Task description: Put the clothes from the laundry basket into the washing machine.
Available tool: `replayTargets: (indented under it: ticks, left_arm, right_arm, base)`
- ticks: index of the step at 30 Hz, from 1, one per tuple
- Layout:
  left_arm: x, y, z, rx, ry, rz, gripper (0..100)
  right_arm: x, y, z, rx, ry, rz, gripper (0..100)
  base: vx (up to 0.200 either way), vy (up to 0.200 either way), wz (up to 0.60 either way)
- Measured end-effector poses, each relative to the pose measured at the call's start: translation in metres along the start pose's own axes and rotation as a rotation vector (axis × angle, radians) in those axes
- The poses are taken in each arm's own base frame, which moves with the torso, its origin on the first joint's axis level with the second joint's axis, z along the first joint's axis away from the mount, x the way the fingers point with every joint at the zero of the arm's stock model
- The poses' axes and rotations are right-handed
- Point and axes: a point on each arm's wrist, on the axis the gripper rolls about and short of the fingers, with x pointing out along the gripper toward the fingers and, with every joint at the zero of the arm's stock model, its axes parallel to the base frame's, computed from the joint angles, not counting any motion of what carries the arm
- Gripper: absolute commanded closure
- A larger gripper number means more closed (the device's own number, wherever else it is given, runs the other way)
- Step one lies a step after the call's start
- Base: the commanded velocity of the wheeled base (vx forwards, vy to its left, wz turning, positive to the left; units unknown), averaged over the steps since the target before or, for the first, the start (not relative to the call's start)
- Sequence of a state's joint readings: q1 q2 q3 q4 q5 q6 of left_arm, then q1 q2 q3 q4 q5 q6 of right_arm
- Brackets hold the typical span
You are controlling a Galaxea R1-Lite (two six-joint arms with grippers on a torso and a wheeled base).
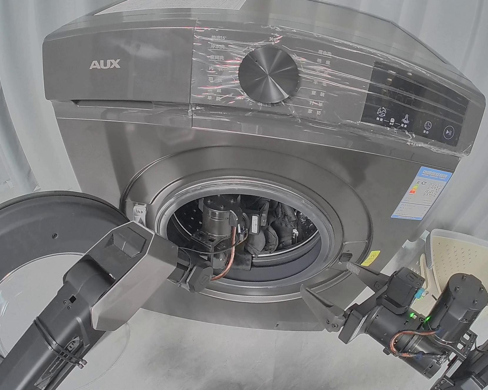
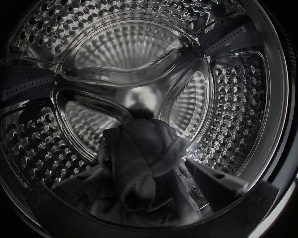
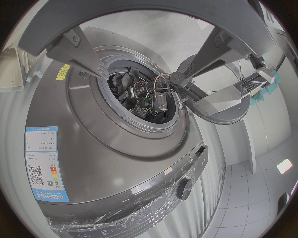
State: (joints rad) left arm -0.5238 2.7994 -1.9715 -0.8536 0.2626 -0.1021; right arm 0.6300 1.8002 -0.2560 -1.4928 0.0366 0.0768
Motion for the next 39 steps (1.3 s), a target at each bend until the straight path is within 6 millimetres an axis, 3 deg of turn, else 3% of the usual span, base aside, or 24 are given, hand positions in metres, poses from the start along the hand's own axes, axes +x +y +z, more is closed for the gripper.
replayTargets:
  ticks: [13, 22, 23, 34, 39]
  left_arm:
    - [-0.053, -0.012, -0.032, 0.093, 0.3, -0.058, 0]
    - [-0.054, -0.007, -0.042, 0.121, 0.318, -0.061, 0]
    - [-0.053, -0.006, -0.043, 0.122, 0.319, -0.059, 100]
    - [-0.043, -0.006, -0.043, 0.108, 0.282, -0.054, 100]
    - [-0.026, -0.012, -0.022, 0.075, 0.168, -0.045, 100]
  right_arm:
    - [0.0, 0.0, 0.0, 0.0, 0.0, 0.0, 0]
    - [0.0, 0.0, 0.0, 0.0, 0.0, 0.0, 0]
    - [0.0, 0.0, 0.0, 0.0, 0.0, 0.0, 0]
    - [0.0, 0.0, 0.001, 0.0, -0.002, 0.0, 0]
    - [0.0, 0.0, 0.001, 0.0, -0.003, 0.0, 0]
  base:
    - [0.0, 0.0, 0.0]
    - [0.0, 0.0, 0.0]
    - [0.0, 0.0, 0.0]
    - [0.0, 0.0, 0.0]
    - [0.0, 0.0, 0.0]
